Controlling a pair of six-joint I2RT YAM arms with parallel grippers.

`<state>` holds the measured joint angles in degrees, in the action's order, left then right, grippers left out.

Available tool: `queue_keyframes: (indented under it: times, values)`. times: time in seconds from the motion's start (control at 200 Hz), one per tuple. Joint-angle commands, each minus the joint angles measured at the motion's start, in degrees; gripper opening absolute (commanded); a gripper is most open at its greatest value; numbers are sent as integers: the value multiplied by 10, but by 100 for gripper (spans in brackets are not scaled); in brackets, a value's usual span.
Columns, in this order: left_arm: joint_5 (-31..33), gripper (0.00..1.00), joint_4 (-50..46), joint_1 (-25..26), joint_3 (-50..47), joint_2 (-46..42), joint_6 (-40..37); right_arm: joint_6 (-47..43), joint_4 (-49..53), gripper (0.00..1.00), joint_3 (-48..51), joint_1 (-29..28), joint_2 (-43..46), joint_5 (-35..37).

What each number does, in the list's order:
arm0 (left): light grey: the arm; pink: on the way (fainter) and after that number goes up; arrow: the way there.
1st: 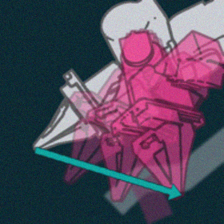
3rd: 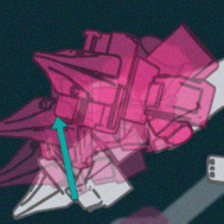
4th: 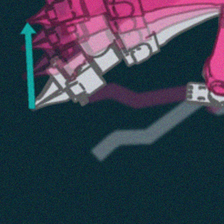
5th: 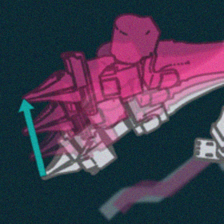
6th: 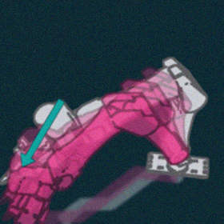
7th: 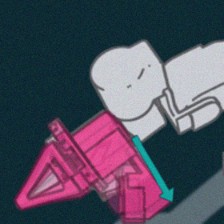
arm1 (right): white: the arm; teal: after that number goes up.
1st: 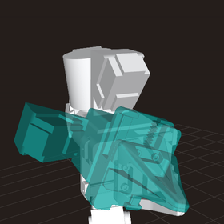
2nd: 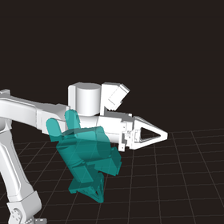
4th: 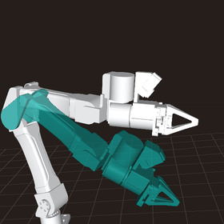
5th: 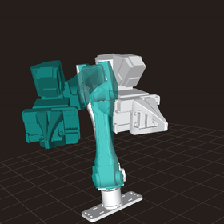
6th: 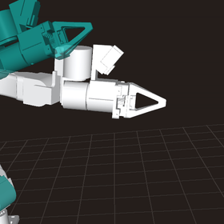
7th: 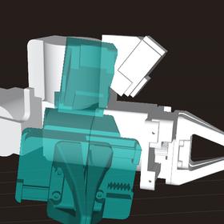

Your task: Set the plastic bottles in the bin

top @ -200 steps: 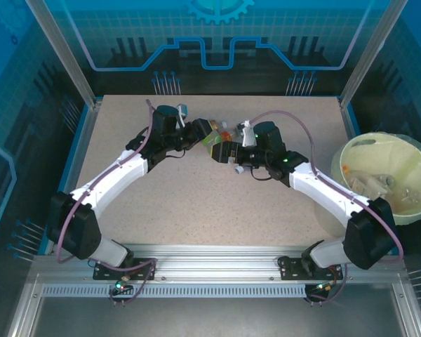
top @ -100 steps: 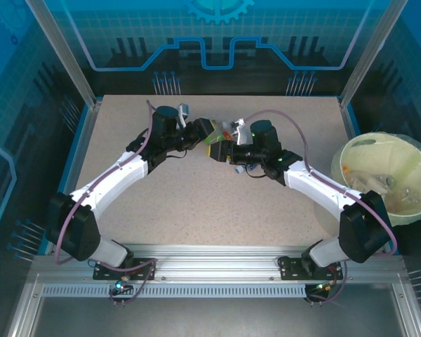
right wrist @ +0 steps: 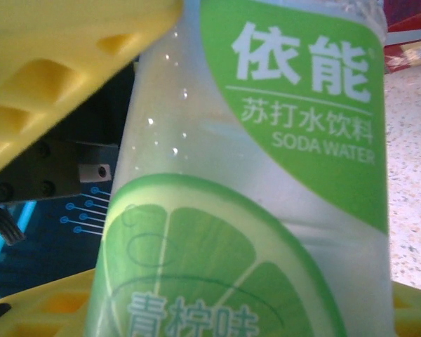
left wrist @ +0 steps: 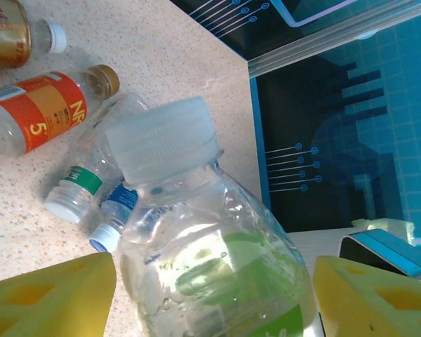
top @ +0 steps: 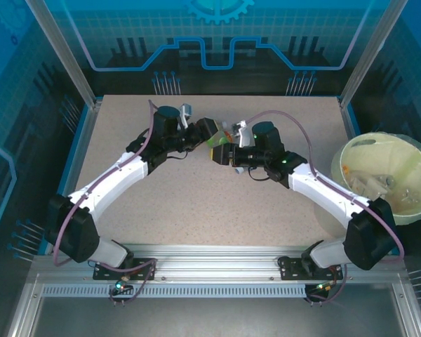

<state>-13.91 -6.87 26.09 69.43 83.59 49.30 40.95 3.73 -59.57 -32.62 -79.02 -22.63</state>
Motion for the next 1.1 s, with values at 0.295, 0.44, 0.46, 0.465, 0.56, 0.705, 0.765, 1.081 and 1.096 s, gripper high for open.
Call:
queue_keyframes:
  times: [0.295, 0.44, 0.46, 0.465, 0.56, 0.705, 0.765, 1.081, 1.096]
  values:
    - [55, 99, -12, -9, -1, -71, -58, -123, 227, 48, -45, -6, 96, 189]
    - [68, 99, -15, -17, -14, -80, -59, -149, 285, 48, -64, -6, 133, 254]
    - [68, 99, -14, -20, -17, -80, -57, -152, 292, 48, -66, -6, 138, 261]
    - [67, 99, -13, -19, -17, -80, -57, -152, 294, 48, -67, -6, 140, 264]
    - [62, 99, -6, -28, -26, -82, -46, -166, 323, 47, -80, -6, 162, 294]
    - [61, 99, -6, -36, -34, -80, -37, -191, 374, 47, -104, -6, 207, 360]
    - [62, 99, -6, -39, -38, -80, -34, -200, 388, 46, -111, -6, 226, 384]
    - [62, 99, -9, -49, -47, -77, -25, -228, 440, 44, -118, 2, 324, 511]
    - [62, 99, -8, -50, -47, -77, -25, -229, 442, 44, -118, 4, 328, 519]
